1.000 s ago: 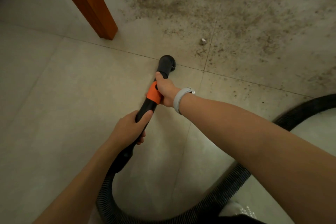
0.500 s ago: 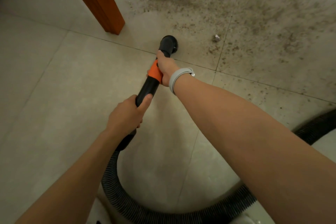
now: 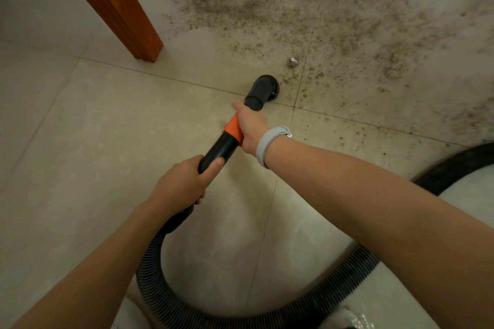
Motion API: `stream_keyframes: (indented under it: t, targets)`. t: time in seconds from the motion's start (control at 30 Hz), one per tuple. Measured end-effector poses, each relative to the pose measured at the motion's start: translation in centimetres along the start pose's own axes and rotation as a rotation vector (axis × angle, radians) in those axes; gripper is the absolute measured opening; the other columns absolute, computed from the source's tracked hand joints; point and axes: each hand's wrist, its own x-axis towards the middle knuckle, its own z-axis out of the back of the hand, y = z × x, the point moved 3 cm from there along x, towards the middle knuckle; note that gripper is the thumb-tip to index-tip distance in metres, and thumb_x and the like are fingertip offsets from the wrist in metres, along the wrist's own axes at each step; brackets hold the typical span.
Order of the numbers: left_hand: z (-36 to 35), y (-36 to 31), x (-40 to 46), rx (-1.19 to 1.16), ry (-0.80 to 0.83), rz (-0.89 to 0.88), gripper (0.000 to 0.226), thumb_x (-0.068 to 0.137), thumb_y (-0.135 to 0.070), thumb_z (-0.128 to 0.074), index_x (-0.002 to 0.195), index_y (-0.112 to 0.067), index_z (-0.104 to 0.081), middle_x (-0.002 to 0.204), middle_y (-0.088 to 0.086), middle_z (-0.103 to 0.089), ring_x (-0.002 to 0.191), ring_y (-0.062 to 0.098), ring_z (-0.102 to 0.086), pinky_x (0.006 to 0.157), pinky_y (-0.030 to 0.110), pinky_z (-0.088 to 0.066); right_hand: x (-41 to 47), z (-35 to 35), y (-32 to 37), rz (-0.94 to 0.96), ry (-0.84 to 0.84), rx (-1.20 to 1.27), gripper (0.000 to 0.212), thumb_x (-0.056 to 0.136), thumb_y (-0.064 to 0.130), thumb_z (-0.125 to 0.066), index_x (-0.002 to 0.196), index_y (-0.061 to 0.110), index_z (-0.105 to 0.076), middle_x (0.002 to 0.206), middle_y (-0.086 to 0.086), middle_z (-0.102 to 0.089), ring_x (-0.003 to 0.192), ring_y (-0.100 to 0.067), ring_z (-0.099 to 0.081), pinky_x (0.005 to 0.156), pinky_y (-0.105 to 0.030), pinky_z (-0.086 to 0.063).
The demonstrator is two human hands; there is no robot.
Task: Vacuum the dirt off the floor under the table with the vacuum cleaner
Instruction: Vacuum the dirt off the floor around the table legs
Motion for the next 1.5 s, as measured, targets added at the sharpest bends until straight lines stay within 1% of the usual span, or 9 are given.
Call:
stream_keyframes:
  t: [0.1,0.37,0.5,0.67,1.0,1.17,1.3,1.37,1.5]
  targets:
    - [-0.6,-0.9,-0.2,0.058,0.023,-0.027,0.034,0.094,-0.053,-0.040,0.090,-0.022,-0.052,0.063,0.002,-0.062,0.052,0.015,-0.059,0.054,0.028,-0.048,-0.2,2.0,-0.1,0.014,-0.046,0.037,0.054,0.080,0.030,-0.071,0.121,0.009,-0.043,0.106,-0.012,-0.053,0.105,-0.037,-0.060,0.087,-0.051,-0.053]
    - [-1.2,-2.7,0.8,0.116,0.046,-0.061,0.035,0.094,-0.055,-0.040,0.090,-0.021,-0.051,0.066,0.003,-0.063,0.055,0.016,-0.062,0.054,0.027,-0.048,-1.0,4.5,0.6,-0.031,0.042,0.124,0.055,0.084,0.028,-0.069,0.125,0.011,-0.038,0.118,-0.014,-0.053,0.106,-0.035,-0.060,0.082,-0.048,-0.054]
    - [-1.4,-3.6,1.9,0.144,0.019,-0.068,0.037,0.093,-0.056,-0.038,0.087,-0.022,-0.051,0.068,0.004,-0.066,0.055,0.016,-0.063,0.056,0.029,-0.050,-1.2,4.8,1.4,-0.032,0.065,0.134,0.048,0.089,0.029,-0.064,0.125,0.011,-0.038,0.104,-0.012,-0.054,0.074,-0.026,-0.063,0.070,-0.042,-0.054]
    - [-1.7,-5.0,3.6,0.129,-0.018,-0.066,0.043,0.092,-0.059,-0.037,0.086,-0.020,-0.052,0.066,0.004,-0.065,0.053,0.017,-0.063,0.059,0.033,-0.052,-0.4,4.9,3.7,-0.029,0.065,0.081,0.046,0.095,0.036,-0.052,0.130,0.010,-0.038,0.087,-0.009,-0.053,0.063,-0.021,-0.058,0.061,-0.038,-0.052]
    - [-1.8,-7.4,7.2,0.041,-0.035,-0.055,0.042,0.092,-0.058,-0.037,0.087,-0.018,-0.051,0.069,0.007,-0.066,0.057,0.019,-0.063,0.064,0.036,-0.054,1.7,4.6,7.7,-0.005,0.065,0.012,0.030,0.097,0.037,-0.048,0.110,0.012,-0.040,0.085,-0.010,-0.053,0.073,-0.025,-0.058,0.085,-0.045,-0.053]
    - [-1.4,-7.3,7.5,-0.002,-0.060,-0.018,0.043,0.093,-0.058,-0.038,0.089,-0.017,-0.052,0.071,0.007,-0.065,0.059,0.019,-0.064,0.065,0.037,-0.055,1.9,3.5,8.3,0.029,0.073,-0.001,0.042,0.095,0.039,-0.051,0.125,0.011,-0.040,0.092,-0.009,-0.054,0.076,-0.026,-0.060,0.080,-0.044,-0.055]
    - [0.0,-5.2,6.4,-0.019,-0.117,0.037,0.041,0.092,-0.057,-0.039,0.087,-0.019,-0.052,0.070,0.008,-0.066,0.060,0.022,-0.066,0.068,0.041,-0.058,1.0,0.8,7.4,-0.002,0.149,-0.053,0.024,0.097,0.036,-0.049,0.087,0.014,-0.043,0.081,-0.008,-0.050,0.067,-0.024,-0.057,0.066,-0.040,-0.053]
    - [0.6,-4.0,5.6,-0.048,-0.140,0.071,0.040,0.092,-0.056,-0.039,0.085,-0.019,-0.052,0.068,0.009,-0.066,0.059,0.023,-0.065,0.067,0.043,-0.058,0.2,-0.7,6.6,-0.006,0.155,-0.091,0.027,0.098,0.035,-0.047,0.080,0.015,-0.040,0.081,-0.008,-0.051,0.068,-0.024,-0.057,0.075,-0.042,-0.053]
    - [1.2,-2.2,4.1,-0.065,-0.177,0.114,0.039,0.093,-0.054,-0.040,0.081,-0.018,-0.052,0.064,0.008,-0.065,0.055,0.021,-0.064,0.064,0.042,-0.058,-0.2,-3.1,4.7,0.024,0.166,-0.127,0.042,0.093,0.043,-0.052,0.119,0.012,-0.042,0.112,-0.014,-0.057,0.095,-0.033,-0.063,0.086,-0.051,-0.053]
